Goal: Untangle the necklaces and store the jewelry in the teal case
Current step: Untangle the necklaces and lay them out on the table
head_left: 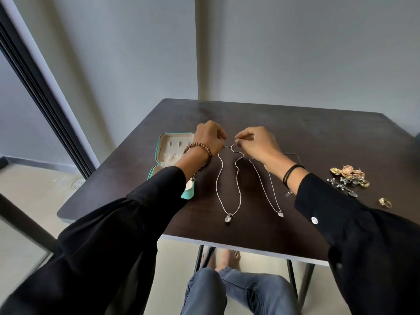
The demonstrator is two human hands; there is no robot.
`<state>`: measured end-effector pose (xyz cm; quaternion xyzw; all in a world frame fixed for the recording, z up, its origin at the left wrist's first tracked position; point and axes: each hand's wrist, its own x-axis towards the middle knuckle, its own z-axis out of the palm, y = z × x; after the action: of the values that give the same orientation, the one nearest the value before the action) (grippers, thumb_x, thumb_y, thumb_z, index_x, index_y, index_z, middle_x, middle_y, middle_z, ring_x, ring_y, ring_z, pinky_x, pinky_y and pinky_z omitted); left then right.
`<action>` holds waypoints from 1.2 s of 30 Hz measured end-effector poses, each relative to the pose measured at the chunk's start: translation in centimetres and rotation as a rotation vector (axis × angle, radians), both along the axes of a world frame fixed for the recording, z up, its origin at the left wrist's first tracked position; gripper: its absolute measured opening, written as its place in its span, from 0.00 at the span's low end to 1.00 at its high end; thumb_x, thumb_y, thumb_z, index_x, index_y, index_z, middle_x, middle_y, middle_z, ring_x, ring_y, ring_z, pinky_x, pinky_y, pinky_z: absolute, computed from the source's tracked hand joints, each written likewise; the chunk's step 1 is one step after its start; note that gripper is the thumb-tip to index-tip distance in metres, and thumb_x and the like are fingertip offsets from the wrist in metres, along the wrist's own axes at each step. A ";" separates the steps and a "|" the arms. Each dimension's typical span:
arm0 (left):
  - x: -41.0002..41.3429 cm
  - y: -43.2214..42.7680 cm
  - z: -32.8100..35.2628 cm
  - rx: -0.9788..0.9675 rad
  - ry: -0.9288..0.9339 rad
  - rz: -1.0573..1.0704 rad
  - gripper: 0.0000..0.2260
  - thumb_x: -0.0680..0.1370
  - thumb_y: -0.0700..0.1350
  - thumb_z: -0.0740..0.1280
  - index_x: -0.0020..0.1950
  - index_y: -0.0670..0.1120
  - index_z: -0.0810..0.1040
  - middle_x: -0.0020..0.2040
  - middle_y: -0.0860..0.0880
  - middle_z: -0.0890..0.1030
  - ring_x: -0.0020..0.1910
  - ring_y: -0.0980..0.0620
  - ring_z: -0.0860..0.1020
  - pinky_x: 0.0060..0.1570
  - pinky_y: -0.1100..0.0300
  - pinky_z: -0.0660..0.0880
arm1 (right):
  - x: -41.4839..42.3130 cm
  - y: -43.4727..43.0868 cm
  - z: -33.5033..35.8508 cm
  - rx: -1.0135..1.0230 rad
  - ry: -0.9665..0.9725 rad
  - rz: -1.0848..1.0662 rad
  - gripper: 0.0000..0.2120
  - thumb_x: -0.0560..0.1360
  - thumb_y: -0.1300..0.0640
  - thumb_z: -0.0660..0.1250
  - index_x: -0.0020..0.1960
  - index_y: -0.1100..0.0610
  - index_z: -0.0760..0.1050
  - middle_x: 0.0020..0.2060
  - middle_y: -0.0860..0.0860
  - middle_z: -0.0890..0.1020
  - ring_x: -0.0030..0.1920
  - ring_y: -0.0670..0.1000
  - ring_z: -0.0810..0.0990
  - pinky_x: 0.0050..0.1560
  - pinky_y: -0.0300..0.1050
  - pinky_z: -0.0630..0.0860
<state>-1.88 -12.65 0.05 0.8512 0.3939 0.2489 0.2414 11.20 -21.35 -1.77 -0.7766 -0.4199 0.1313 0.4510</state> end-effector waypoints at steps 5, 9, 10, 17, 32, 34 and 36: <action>-0.2 -2.3 1.2 -0.019 -0.026 -0.072 0.08 0.74 0.38 0.72 0.51 0.45 0.86 0.48 0.48 0.85 0.46 0.56 0.80 0.46 0.69 0.71 | 1.3 -3.5 1.6 -0.011 -0.038 -0.001 0.04 0.76 0.58 0.73 0.48 0.50 0.84 0.41 0.47 0.85 0.41 0.44 0.82 0.44 0.38 0.78; 1.1 -5.2 1.0 -0.045 -0.024 -0.161 0.06 0.74 0.40 0.73 0.50 0.44 0.86 0.44 0.49 0.85 0.45 0.56 0.81 0.49 0.66 0.75 | 3.5 -7.0 2.1 -0.082 -0.143 -0.025 0.03 0.78 0.58 0.72 0.50 0.52 0.84 0.43 0.47 0.85 0.46 0.44 0.82 0.40 0.29 0.71; 1.6 -5.9 0.8 -0.045 -0.015 -0.182 0.05 0.74 0.41 0.73 0.49 0.44 0.86 0.42 0.50 0.84 0.45 0.56 0.81 0.50 0.65 0.76 | 4.1 -7.6 2.1 -0.102 -0.175 -0.040 0.03 0.78 0.58 0.72 0.51 0.52 0.84 0.44 0.47 0.85 0.46 0.44 0.82 0.41 0.29 0.71; 6.2 -9.1 -0.7 -0.058 0.113 -0.209 0.07 0.75 0.52 0.72 0.49 0.51 0.84 0.49 0.48 0.85 0.51 0.48 0.82 0.52 0.51 0.80 | 8.1 -8.9 0.0 -0.357 -0.440 0.001 0.16 0.79 0.58 0.70 0.67 0.56 0.76 0.62 0.52 0.78 0.63 0.54 0.77 0.65 0.53 0.76; 9.4 -10.4 -2.3 0.246 0.297 -0.049 0.12 0.77 0.57 0.67 0.54 0.52 0.81 0.54 0.48 0.82 0.54 0.42 0.81 0.43 0.56 0.68 | 8.7 -8.3 0.4 -0.399 -0.612 -0.032 0.04 0.79 0.56 0.69 0.48 0.53 0.83 0.53 0.51 0.83 0.56 0.56 0.81 0.45 0.49 0.74; 9.2 -10.7 -2.2 0.246 0.307 -0.048 0.12 0.77 0.56 0.66 0.54 0.51 0.81 0.54 0.48 0.82 0.53 0.42 0.81 0.42 0.56 0.67 | 8.0 -8.2 0.3 -0.491 -0.753 0.036 0.05 0.80 0.60 0.65 0.54 0.57 0.79 0.56 0.54 0.79 0.61 0.58 0.77 0.47 0.51 0.74; 9.0 -11.1 -2.1 0.236 0.315 -0.049 0.12 0.77 0.55 0.66 0.55 0.51 0.81 0.54 0.47 0.82 0.53 0.41 0.81 0.42 0.56 0.67 | 7.6 -8.4 0.3 -0.549 -0.861 0.101 0.09 0.80 0.61 0.64 0.60 0.60 0.74 0.60 0.56 0.76 0.63 0.59 0.73 0.53 0.51 0.72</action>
<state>7.10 -23.71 -2.01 0.9114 0.3738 0.1513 0.0814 18.84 -29.79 -1.48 -0.8288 -0.5546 -0.0734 0.0097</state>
